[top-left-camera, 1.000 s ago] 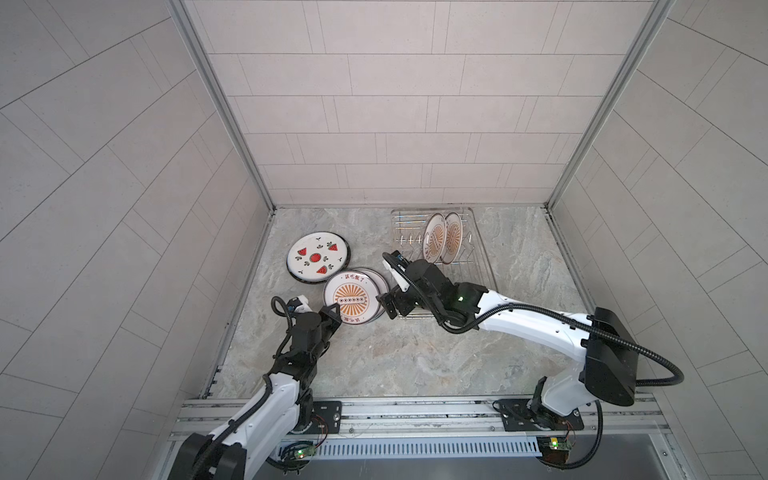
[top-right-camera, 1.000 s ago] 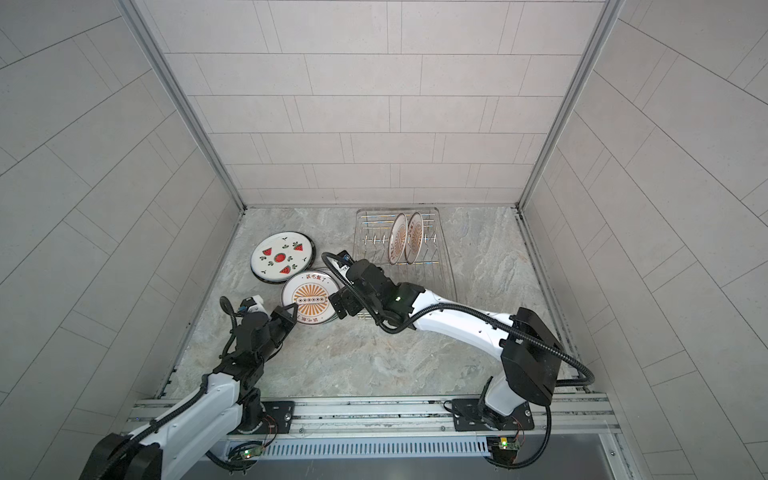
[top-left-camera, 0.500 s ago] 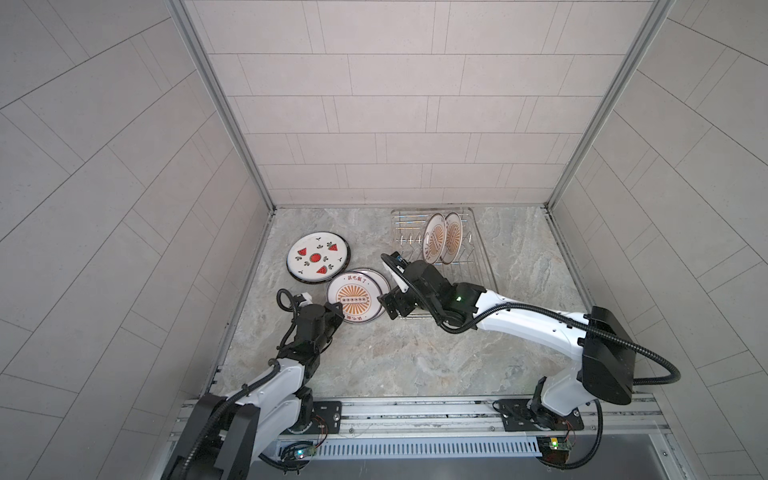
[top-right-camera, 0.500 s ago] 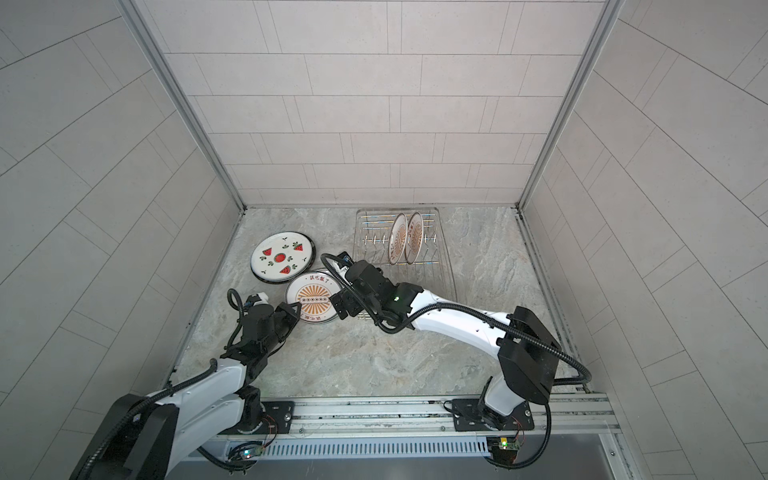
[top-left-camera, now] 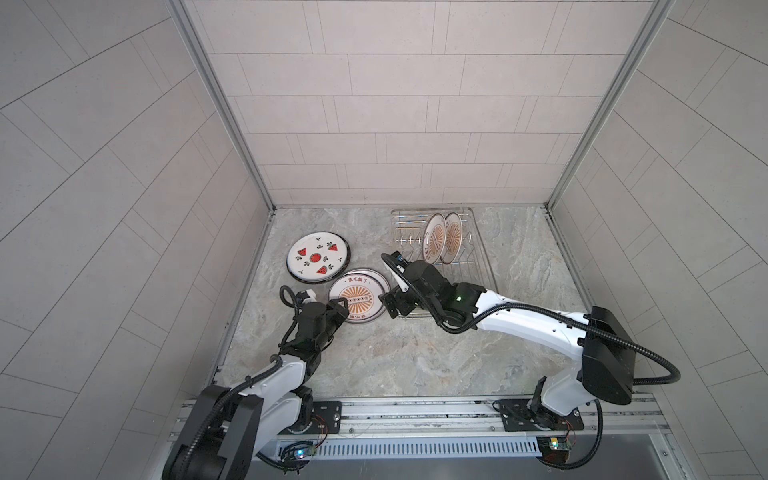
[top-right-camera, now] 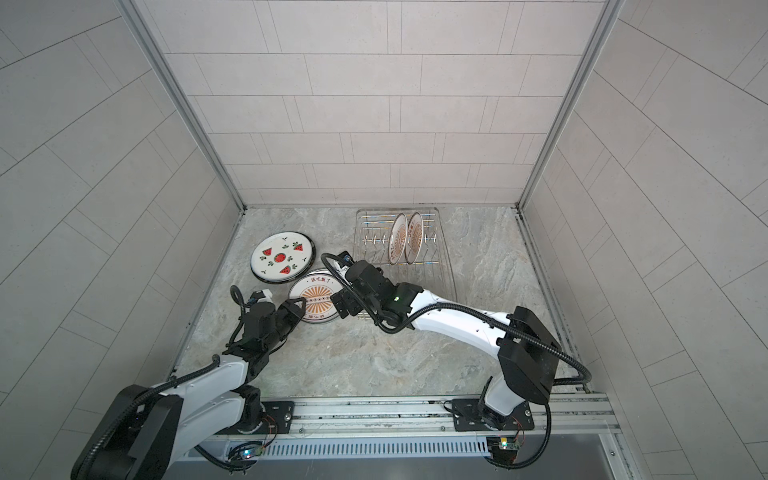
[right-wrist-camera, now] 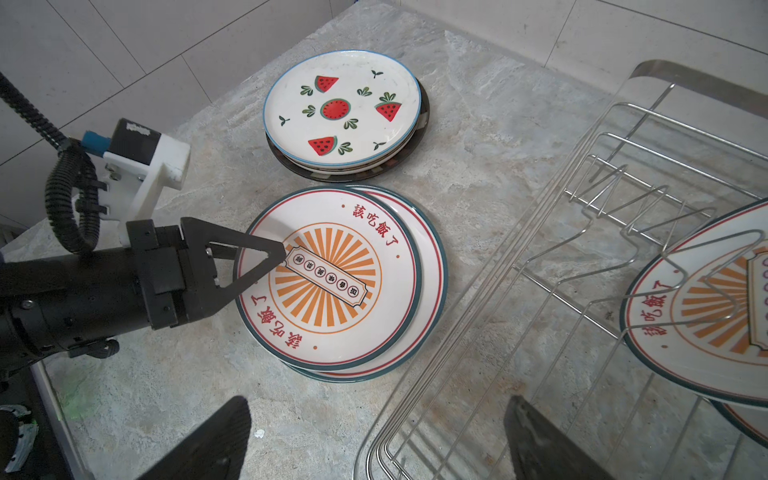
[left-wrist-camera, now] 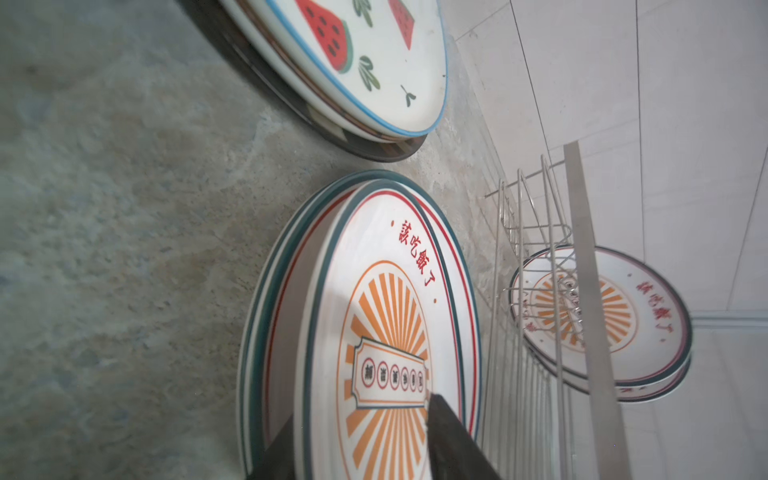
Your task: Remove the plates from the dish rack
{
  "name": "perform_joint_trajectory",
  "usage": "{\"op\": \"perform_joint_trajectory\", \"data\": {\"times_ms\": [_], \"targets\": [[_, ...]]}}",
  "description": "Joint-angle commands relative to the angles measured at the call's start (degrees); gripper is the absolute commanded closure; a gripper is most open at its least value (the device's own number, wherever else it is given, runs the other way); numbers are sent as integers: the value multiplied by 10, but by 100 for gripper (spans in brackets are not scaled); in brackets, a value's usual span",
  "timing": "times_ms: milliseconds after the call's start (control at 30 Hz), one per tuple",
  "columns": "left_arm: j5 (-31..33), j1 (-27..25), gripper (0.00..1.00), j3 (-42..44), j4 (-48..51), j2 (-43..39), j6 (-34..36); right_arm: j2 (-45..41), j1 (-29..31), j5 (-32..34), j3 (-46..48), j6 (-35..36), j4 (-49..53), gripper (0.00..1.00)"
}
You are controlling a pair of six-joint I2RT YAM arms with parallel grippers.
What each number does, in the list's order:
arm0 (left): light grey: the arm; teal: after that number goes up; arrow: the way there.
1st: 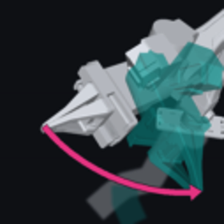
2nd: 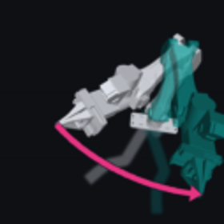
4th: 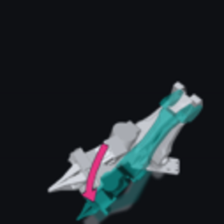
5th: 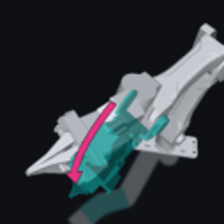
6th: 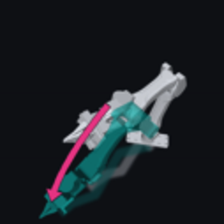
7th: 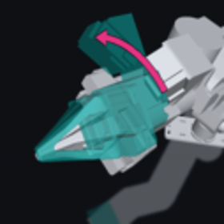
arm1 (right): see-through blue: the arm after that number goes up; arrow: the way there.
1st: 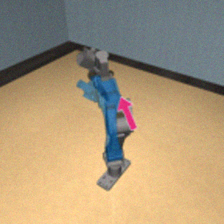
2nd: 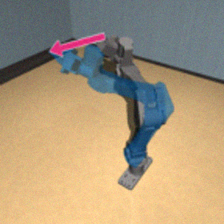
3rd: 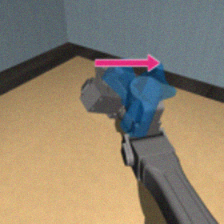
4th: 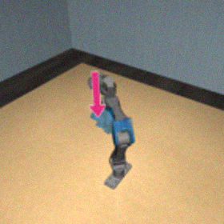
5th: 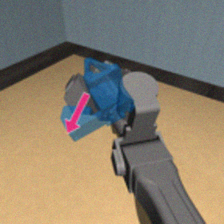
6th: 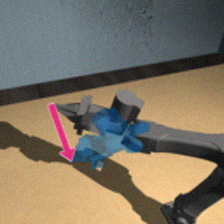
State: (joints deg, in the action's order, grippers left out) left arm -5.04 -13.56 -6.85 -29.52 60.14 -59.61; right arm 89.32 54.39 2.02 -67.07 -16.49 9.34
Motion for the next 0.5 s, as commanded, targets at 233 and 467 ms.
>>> {"op": "perform_joint_trajectory", "data": {"times_ms": [233, 467], "targets": [[37, 1, 47, -27, 13, 6, 42, -6, 5, 19, 4, 5, 3, 3], [59, 1, 37, -24, 11, 9, 55, -11, 5, 22, 8, 5, 3, 3]]}}
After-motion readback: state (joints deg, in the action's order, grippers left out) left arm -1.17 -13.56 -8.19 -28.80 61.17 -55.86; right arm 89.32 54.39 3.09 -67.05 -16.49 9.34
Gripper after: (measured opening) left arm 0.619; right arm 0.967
